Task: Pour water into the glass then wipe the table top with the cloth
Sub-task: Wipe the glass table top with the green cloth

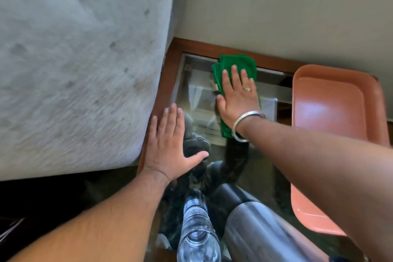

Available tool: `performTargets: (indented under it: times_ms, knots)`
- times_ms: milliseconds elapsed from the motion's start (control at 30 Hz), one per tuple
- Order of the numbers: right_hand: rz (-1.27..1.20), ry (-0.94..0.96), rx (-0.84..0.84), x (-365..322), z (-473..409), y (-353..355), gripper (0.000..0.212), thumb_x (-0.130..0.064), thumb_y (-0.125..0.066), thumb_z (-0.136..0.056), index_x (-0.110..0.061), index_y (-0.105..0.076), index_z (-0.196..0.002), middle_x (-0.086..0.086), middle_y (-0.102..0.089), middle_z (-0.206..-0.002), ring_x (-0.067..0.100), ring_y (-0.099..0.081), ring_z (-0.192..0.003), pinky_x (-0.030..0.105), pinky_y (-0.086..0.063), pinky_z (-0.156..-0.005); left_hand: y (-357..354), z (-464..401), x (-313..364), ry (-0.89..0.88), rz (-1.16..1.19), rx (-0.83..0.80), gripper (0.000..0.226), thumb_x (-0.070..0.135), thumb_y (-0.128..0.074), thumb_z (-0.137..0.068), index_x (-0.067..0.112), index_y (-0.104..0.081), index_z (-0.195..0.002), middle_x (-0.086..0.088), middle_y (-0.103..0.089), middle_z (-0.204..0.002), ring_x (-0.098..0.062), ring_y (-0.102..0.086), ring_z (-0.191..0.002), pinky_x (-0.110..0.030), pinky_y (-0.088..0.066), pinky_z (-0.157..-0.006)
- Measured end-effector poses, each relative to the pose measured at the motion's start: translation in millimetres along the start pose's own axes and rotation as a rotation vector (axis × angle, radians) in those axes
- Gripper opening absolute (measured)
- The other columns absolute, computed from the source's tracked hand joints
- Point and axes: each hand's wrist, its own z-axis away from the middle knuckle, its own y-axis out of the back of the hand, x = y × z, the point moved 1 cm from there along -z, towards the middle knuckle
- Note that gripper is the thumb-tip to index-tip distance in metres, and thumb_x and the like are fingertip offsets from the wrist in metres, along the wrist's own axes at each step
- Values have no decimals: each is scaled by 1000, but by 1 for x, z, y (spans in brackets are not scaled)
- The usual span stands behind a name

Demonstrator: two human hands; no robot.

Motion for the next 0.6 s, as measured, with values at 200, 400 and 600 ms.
performTargets:
  times_ms: [200, 400, 600]
  knots:
    - [134, 1058, -169, -17, 73, -16, 66, -41, -39, -88, -20, -32, -151, 9, -28, -160, 32, -23, -147, 50, -15, -119, -21, 52, -15, -18, -43, -27, 128, 90, -45, -70, -7, -30, -152, -26, -12, -166, -36, -9, -156, -54, -14, -124]
    - [122, 317, 20, 28, -68, 17, 63, -30, -43, -96, -15, -22, -154, 18, -17, -162, 39, -19, -146, 49, -17, -118, -23, 48, -17, -22, -38, -21, 136, 95, -41, -68, -1, -6, -159, -24, -6, -168, -35, -5, -156, -55, -7, -125]
    - [145, 821, -3, -8, 31, -9, 74, -37, -47, -81, -17, -30, -150, 13, -27, -158, 36, -27, -144, 55, -21, -115, -18, 46, -15, 21, -16, -61, 139, 96, -43, -65, -3, -12, -158, -26, -8, -167, -35, -5, -156, -60, -12, -122]
